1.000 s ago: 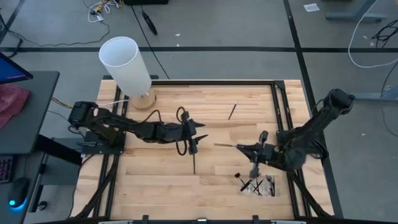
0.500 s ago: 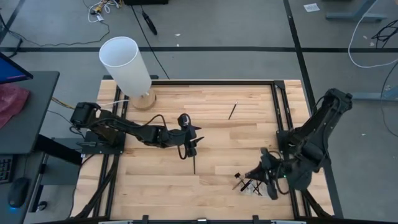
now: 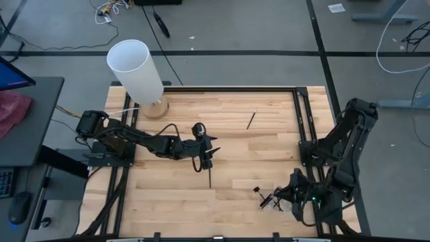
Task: Pick & Place Makeup Supplies
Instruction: Put the silver makeup brush into the transparent organizer
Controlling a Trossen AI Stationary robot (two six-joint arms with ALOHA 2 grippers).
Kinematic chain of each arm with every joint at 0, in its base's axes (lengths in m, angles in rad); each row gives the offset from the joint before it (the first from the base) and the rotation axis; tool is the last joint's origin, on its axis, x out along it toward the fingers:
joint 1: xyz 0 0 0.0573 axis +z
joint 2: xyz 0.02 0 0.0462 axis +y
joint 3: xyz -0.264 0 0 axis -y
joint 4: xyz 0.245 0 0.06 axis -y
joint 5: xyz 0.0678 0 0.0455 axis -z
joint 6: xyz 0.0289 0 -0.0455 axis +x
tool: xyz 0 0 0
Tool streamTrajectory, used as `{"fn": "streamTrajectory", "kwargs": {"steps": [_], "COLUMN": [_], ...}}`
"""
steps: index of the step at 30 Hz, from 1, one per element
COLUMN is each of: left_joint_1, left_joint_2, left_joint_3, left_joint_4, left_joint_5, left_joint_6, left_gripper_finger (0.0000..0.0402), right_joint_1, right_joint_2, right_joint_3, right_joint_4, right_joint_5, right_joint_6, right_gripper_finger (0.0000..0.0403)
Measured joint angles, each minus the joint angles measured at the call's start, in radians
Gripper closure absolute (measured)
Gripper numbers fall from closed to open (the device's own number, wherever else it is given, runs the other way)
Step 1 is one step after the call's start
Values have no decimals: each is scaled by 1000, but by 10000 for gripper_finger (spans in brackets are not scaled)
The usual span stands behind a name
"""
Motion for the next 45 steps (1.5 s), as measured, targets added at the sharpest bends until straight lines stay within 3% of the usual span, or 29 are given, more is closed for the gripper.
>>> {"fn": "streamTrajectory", "kwargs": {"steps": [10,29,45], "left_joint_1": [0,0,0], "left_joint_2": [0,0,0], "left_joint_3": [0,0,0], "left_joint_4": [1,1,1], "left_joint_5": [0,0,0], "left_joint_6": [-17,-26,-26], "left_gripper_finger": [202,202,202], "right_joint_1": [-34,-132,-137], "right_joint_2": [9,141,142], "right_joint_3": [0,0,-1], "right_joint_4": [-104,-72,-78], "right_joint_5": [-3,-189,-150], "right_joint_6": [26,31,63], "right_gripper_finger": [397,394,332]}}
